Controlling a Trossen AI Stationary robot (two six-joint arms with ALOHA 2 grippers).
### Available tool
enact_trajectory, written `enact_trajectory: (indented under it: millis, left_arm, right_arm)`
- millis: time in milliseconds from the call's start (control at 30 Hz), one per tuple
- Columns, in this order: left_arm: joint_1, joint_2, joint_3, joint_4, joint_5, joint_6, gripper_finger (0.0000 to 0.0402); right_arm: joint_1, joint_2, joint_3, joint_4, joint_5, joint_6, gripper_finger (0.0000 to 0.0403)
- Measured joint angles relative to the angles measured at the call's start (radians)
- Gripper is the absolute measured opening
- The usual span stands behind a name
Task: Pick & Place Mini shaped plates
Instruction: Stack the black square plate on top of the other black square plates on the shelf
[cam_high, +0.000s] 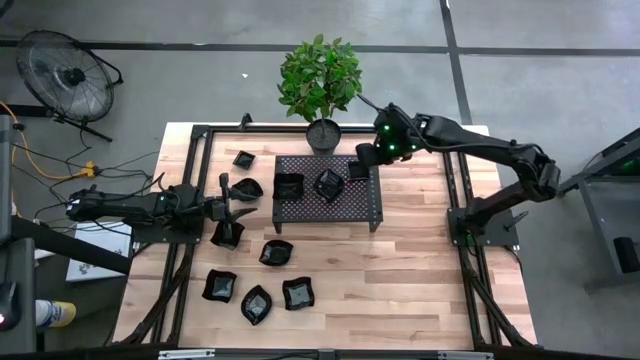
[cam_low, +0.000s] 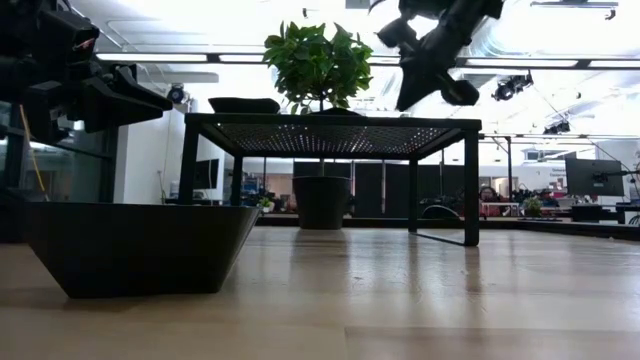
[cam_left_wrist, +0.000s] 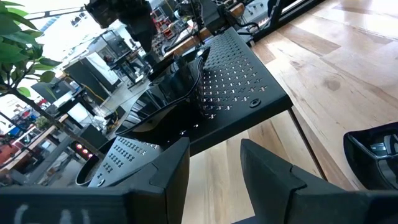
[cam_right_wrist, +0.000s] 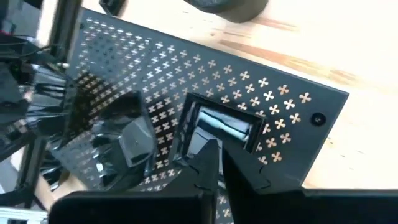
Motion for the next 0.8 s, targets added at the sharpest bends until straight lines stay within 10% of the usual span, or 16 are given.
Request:
enact_trajectory:
  millis: [600,800]
  left_arm:
    - [0.0,0.0,0.0,0.0,0.0,0.0,0.014]
    - [0.0,0.0,0.0,0.0,0.0,0.0,0.014]
  right_arm:
    - [0.31,-0.185,-0.006,-0.171,0.163,-0.03,0.0028]
    - [0.402,-0.329,-0.195,-0.077,0.173,0.007,0.0028]
